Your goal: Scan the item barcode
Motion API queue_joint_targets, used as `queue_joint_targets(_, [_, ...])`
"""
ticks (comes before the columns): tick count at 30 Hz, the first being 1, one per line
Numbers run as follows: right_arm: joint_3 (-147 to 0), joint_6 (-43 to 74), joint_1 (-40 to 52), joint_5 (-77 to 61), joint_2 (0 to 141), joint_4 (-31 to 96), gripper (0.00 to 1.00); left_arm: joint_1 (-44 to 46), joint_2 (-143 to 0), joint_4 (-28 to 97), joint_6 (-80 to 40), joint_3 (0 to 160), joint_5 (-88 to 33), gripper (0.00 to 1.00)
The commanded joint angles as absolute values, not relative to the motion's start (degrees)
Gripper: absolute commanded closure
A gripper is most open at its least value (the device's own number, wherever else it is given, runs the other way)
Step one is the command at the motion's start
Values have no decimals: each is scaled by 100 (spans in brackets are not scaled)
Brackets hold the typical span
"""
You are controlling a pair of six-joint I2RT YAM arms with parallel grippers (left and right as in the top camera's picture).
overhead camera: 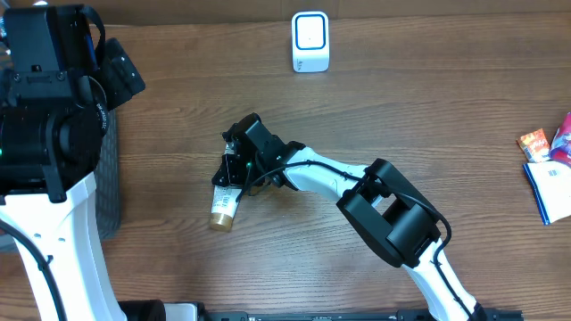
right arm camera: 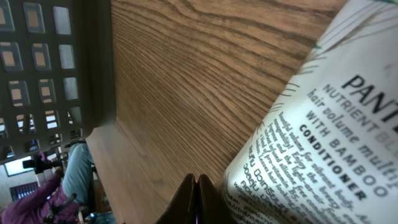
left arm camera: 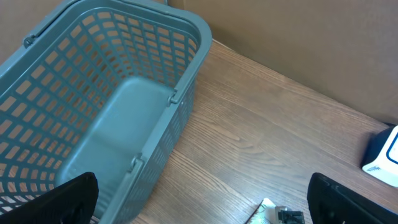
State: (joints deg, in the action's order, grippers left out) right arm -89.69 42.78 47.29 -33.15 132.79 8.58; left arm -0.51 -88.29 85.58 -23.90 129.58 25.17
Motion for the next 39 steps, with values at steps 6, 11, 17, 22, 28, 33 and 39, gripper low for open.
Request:
queue_joint_targets(6, [-8921, 3988, 4676, -2875, 13740, 1046, 96, -73, -8770, 8635, -2491, 12958, 2613, 0])
queue_joint_targets(11, [-8941, 3741, 4637, -3092, 13725, 1022, 96, -73, -8770, 8641, -2491, 12958, 2613, 0])
queue_joint_targets(17, [-9137, 3739, 4091, -4222, 13141, 1437, 26, -73, -8770, 8639, -2624, 12958, 2779, 0])
queue_joint_targets(22, [-9194, 3361, 3710, -4359, 12335, 2202, 0, -73, -8772, 8637, -2646, 12958, 2779, 0])
queue_joint_targets(28, [-9188, 2936, 3168, -4619, 12136, 3232, 0, -73, -8772, 8659, -2646, 12958, 2759, 0])
queue_joint_targets(33, [-9183, 2569, 2827, -4303, 12140, 3942, 0, -73, -8781, 8683, -2703, 12947, 2759, 0])
queue_joint_targets(39, [-8901, 2569, 2357, -3642, 12143, 4480, 0, -73, -8833, 8735, -2731, 12947, 2749, 0])
